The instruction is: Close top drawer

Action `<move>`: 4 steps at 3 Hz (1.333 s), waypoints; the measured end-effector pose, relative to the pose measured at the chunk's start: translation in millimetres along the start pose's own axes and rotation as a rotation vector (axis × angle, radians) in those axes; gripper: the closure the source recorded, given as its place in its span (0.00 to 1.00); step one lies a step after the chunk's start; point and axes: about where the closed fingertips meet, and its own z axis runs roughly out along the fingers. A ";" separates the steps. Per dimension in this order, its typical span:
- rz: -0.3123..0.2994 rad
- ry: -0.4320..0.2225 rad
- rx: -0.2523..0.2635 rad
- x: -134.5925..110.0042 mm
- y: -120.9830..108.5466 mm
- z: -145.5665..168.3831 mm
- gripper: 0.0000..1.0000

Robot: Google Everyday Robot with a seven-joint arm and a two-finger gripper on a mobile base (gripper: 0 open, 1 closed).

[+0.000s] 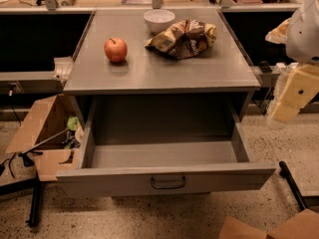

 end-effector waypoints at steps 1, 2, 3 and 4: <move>-0.001 0.000 0.001 -0.3 0.1 0.0 0.00; -0.095 0.048 -0.028 -5.3 22.9 45.3 0.00; -0.155 0.041 -0.104 -3.4 53.9 105.5 0.00; -0.130 -0.022 -0.196 11.2 93.3 172.3 0.27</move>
Offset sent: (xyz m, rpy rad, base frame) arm -0.0110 0.0423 -0.1058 -0.1922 0.0656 0.1886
